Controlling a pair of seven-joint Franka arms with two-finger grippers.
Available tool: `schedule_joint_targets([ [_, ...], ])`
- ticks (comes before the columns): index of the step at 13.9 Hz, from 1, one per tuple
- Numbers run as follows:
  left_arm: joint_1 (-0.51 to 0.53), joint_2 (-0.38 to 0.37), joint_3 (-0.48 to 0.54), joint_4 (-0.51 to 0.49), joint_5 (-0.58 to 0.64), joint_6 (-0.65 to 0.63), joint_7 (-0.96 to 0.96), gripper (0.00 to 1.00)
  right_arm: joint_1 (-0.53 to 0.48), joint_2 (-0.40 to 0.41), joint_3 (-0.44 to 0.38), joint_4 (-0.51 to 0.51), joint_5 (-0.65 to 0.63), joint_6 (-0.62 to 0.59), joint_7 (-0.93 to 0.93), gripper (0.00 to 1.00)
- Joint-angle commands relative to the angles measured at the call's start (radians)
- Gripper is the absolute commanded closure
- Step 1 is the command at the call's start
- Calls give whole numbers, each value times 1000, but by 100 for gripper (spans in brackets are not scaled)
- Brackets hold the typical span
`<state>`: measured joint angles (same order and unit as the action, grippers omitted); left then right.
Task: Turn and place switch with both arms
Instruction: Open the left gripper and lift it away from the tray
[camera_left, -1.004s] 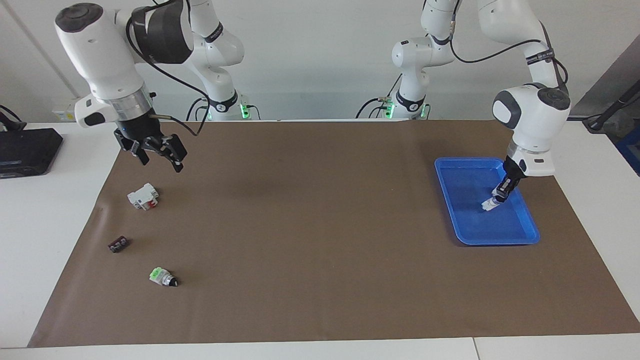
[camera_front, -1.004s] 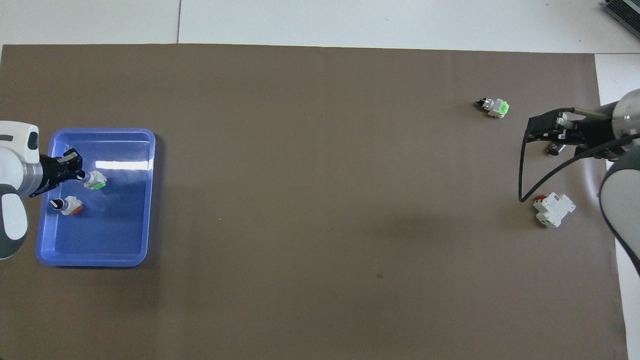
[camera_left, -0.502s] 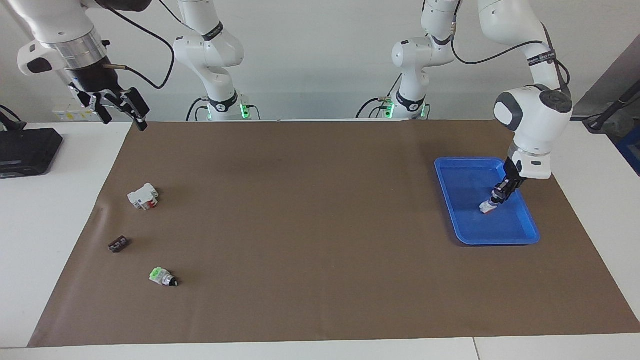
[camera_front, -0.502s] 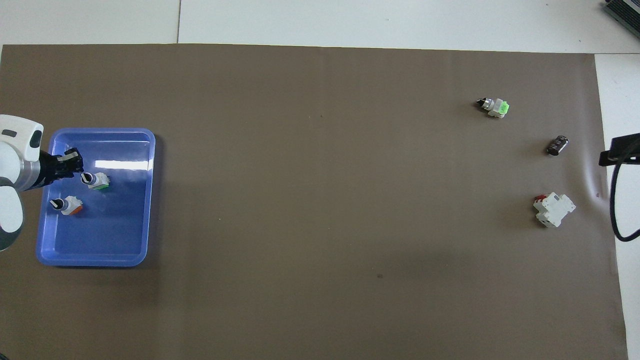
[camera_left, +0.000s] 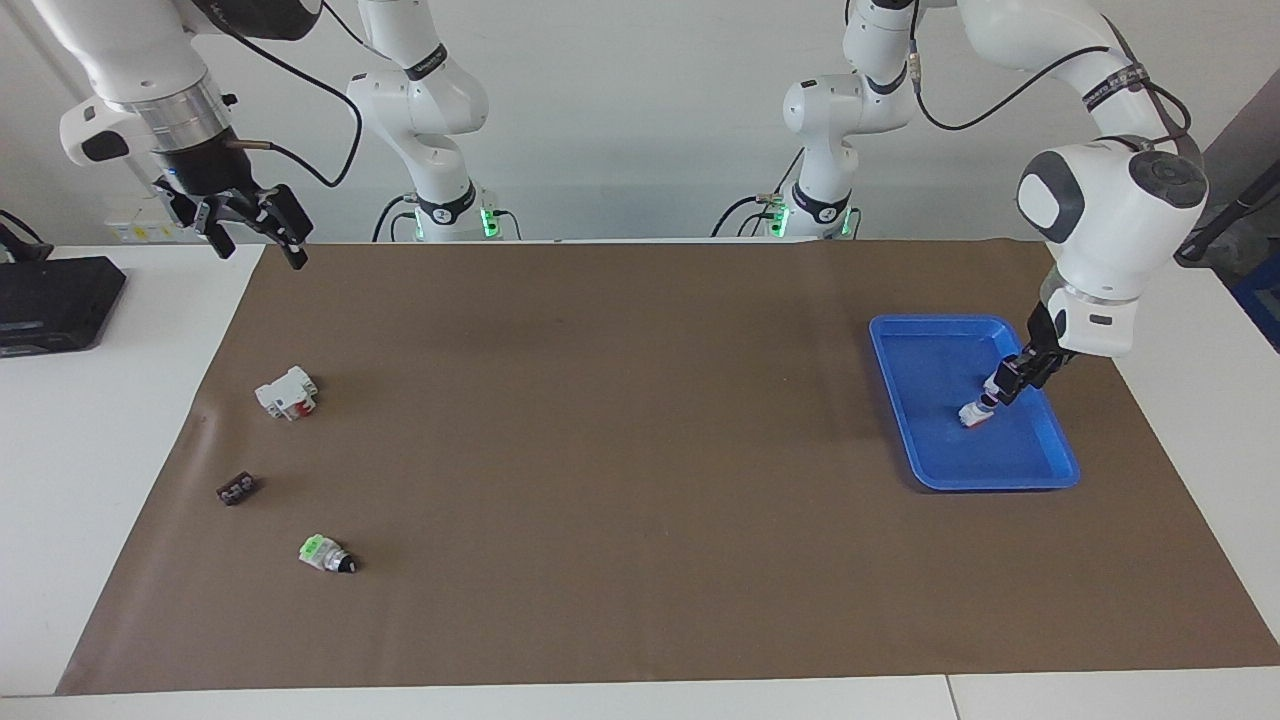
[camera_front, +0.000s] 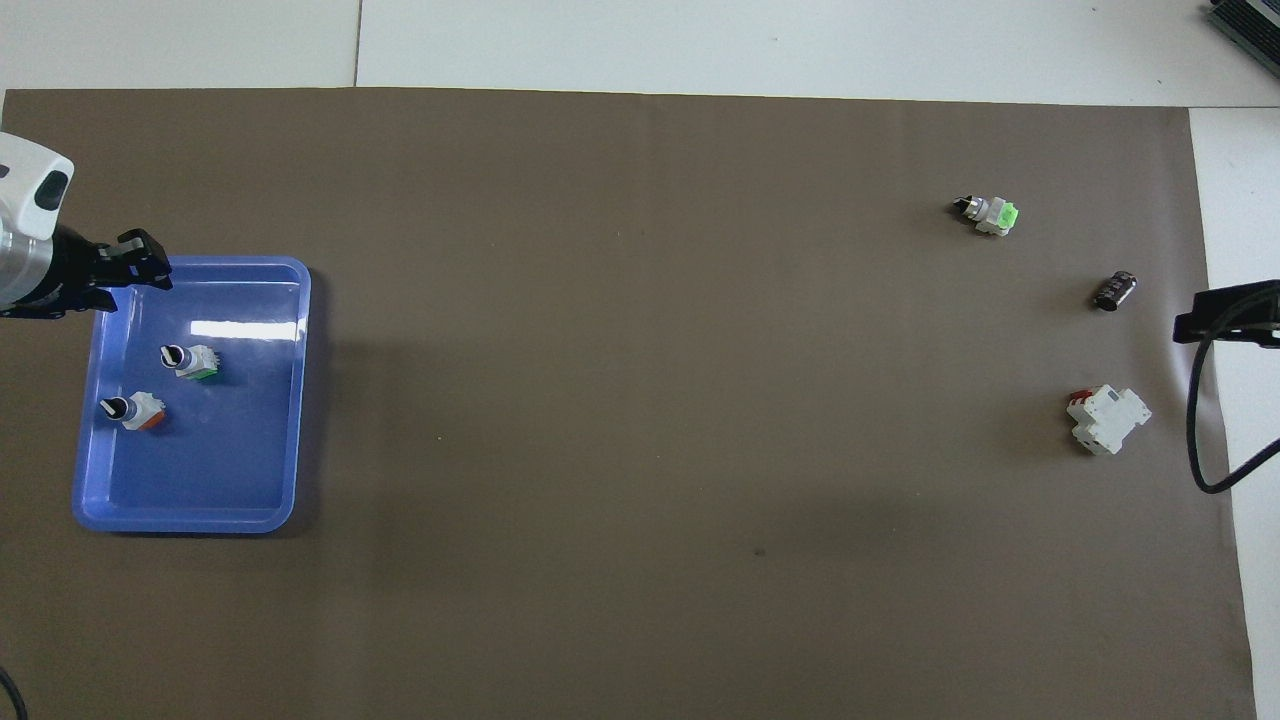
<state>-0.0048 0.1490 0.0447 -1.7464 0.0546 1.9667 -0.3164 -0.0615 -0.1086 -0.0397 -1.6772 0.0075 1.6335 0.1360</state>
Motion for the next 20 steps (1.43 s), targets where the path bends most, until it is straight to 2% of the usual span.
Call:
schedule_joint_targets([
  [1, -66, 57, 9, 207, 5, -231, 5, 40, -14, -19, 9, -18, -3, 9, -24, 0],
  [3, -84, 46, 1, 258, -41, -307, 6, 41, -12, -20, 7, -18, 2, 0, -26, 0],
  [5, -81, 18, -6, 263, -91, -344, 28, 42, -4, -20, 7, -19, 2, 2, -19, 0],
  [10, -84, -78, -3, 274, -95, -479, 218, 42, 17, -10, 14, 2, -49, -23, -22, 0],
  [13, -84, -138, -5, 269, -88, -505, 308, 38, 29, -2, 18, 16, -47, -29, -24, 0],
  [14, -83, -147, -2, 268, -87, -515, 331, 34, 29, -2, 17, 16, -46, -30, -24, 0],
  [15, -77, -154, 0, 266, -87, -520, 353, 16, 28, -2, 17, 16, -46, -30, -24, 0],
  [17, -72, -157, 0, 265, -85, -520, 384, 1, 28, -2, 17, 16, -46, -29, -26, 0],
  [20, -75, -160, 0, 260, -84, -509, 388, 0, 25, -2, 17, 14, -44, -31, -27, 0],
])
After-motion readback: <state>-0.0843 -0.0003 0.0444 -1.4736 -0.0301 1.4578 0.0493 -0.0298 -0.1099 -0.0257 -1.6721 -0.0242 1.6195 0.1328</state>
